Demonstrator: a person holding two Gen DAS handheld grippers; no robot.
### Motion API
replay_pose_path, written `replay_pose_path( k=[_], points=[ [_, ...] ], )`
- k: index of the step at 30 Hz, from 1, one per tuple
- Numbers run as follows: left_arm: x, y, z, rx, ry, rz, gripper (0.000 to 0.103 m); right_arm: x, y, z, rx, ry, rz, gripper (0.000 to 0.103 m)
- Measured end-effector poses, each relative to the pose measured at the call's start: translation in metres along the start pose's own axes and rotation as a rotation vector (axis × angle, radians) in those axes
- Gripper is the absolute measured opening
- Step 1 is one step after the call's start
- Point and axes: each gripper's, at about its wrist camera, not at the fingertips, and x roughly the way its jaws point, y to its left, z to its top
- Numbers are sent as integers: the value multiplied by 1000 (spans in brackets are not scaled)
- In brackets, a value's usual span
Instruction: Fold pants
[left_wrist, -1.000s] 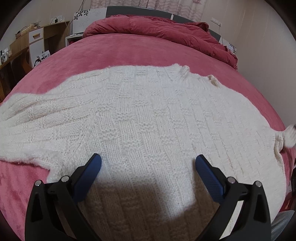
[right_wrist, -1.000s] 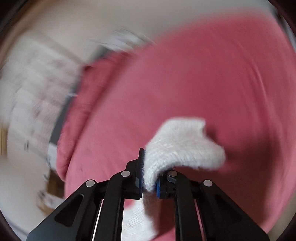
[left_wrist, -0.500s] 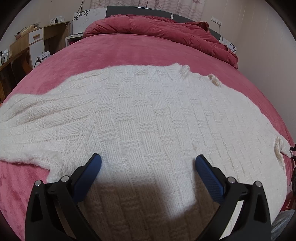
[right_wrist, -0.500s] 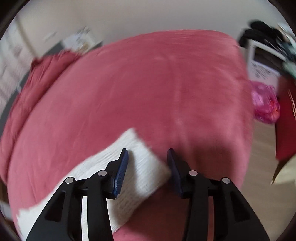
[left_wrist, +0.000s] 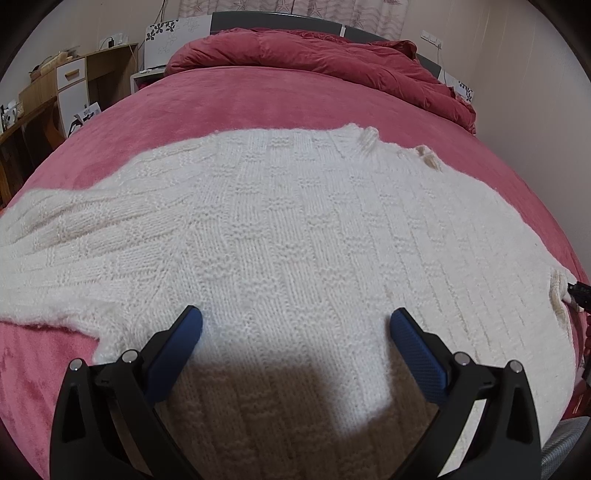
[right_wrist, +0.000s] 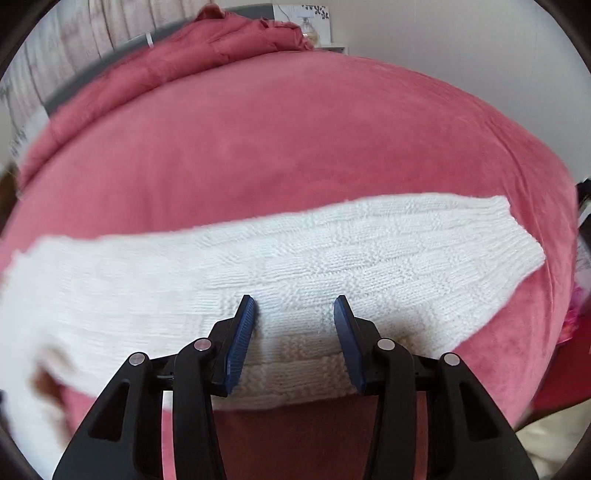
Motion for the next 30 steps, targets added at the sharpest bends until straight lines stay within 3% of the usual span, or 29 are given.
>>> replay_pose_path(
  k=[7, 9, 10, 11, 15, 18, 21, 24, 27, 30],
  points=[
    [-21, 18, -2, -51, -36, -97, 101, 0, 21, 26, 66, 27, -168, 49],
    [-30, 29, -4, -80, -55, -130, 101, -21, 38, 32, 80, -21, -121, 54],
    [-35, 34, -5, -93, -67, -137, 101, -36, 52, 30, 74, -57, -93, 68],
    [-39, 40, -5, -104, -78, -129, 101, -51, 67, 26, 59, -91, -56, 71],
    [-54, 72, -3, -171, -111, -107, 101, -90, 132, -8, -31, -142, 148, 72],
    [-66, 102, -5, -250, -136, -50, 101, -91, 174, -24, -78, -133, 313, 72],
    [-77, 137, -15, -346, -163, -41, 101, -84, 220, -50, -142, -102, 437, 72],
    [-86, 169, -24, -415, -174, -9, 101, -77, 254, -73, -194, -41, 471, 72],
    [-95, 197, -30, -447, -194, 46, 101, -67, 265, -84, -234, 7, 473, 72],
    [-102, 225, -34, -495, -214, 105, 101, -66, 275, -95, -303, -17, 428, 72]
  ],
)
